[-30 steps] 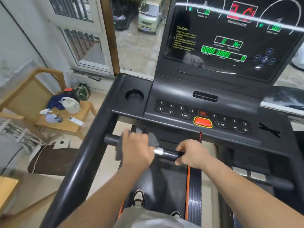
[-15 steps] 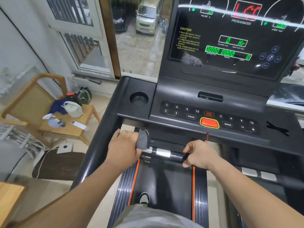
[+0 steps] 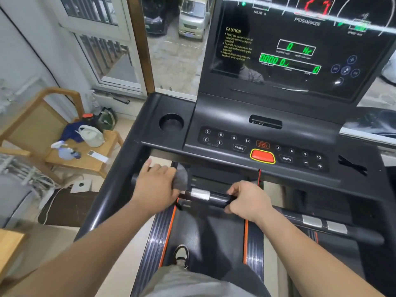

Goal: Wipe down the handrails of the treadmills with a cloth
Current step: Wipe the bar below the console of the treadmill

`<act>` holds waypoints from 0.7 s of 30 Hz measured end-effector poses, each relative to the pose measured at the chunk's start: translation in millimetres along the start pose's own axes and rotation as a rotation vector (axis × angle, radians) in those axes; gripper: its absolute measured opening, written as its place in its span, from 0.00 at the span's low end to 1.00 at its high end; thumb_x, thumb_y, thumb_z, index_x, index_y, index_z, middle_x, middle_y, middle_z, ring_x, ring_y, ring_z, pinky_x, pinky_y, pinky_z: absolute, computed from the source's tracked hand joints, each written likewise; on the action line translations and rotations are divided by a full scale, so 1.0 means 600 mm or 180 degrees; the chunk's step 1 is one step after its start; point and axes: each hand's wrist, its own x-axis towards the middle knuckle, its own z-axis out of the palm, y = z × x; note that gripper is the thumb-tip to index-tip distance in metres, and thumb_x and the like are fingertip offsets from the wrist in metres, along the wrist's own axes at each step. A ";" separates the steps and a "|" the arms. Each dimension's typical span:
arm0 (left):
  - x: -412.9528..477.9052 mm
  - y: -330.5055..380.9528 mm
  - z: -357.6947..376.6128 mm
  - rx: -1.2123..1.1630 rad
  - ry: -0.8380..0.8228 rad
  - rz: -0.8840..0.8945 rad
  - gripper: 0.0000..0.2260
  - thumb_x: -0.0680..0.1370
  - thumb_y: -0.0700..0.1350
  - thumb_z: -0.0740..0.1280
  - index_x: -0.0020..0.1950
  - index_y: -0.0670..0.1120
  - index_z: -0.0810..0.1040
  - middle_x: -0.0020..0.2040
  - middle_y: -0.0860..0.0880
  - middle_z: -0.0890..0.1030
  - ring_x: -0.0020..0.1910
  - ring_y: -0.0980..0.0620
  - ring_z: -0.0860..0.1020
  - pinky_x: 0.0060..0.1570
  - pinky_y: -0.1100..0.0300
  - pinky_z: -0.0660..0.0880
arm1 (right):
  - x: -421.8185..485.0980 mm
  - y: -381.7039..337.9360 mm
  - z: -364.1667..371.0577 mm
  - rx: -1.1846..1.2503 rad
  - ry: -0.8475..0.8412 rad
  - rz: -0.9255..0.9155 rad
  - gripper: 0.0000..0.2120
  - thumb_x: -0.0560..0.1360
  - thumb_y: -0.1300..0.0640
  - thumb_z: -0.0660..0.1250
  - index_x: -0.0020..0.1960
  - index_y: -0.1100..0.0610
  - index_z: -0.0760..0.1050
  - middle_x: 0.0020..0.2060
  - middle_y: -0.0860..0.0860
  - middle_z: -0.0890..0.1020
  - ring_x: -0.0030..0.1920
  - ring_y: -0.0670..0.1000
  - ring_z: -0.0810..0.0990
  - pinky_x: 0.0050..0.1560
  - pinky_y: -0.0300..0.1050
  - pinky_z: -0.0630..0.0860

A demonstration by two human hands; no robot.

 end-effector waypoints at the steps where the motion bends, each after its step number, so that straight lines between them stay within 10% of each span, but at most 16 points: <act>1: -0.004 -0.013 -0.002 0.0059 0.0019 -0.0101 0.16 0.69 0.56 0.59 0.47 0.48 0.78 0.41 0.48 0.81 0.45 0.42 0.79 0.71 0.41 0.67 | 0.000 0.001 -0.001 -0.0017 -0.0002 -0.0027 0.19 0.62 0.48 0.79 0.50 0.42 0.78 0.47 0.39 0.80 0.52 0.47 0.81 0.51 0.41 0.77; 8: -0.033 0.139 0.018 -0.0492 0.0488 -0.1274 0.13 0.68 0.47 0.71 0.51 0.48 0.77 0.49 0.49 0.80 0.58 0.44 0.77 0.73 0.39 0.61 | -0.011 0.063 -0.014 0.0589 -0.0301 -0.0736 0.16 0.77 0.52 0.72 0.64 0.50 0.82 0.61 0.43 0.83 0.65 0.46 0.79 0.69 0.44 0.73; 12: -0.051 0.278 0.032 -0.0637 0.0236 -0.0748 0.27 0.63 0.49 0.72 0.63 0.51 0.79 0.63 0.53 0.79 0.68 0.47 0.73 0.75 0.40 0.59 | -0.035 0.149 -0.039 0.0660 0.0442 -0.0880 0.12 0.80 0.58 0.65 0.58 0.49 0.84 0.55 0.42 0.83 0.58 0.46 0.81 0.63 0.43 0.75; 21: 0.044 0.391 0.000 -0.0316 -0.0542 -0.0949 0.09 0.76 0.52 0.60 0.51 0.52 0.77 0.49 0.50 0.81 0.57 0.46 0.77 0.72 0.45 0.59 | -0.071 0.304 -0.091 -0.0531 -0.0049 -0.0645 0.16 0.75 0.51 0.65 0.62 0.46 0.78 0.57 0.46 0.78 0.61 0.53 0.78 0.55 0.46 0.77</act>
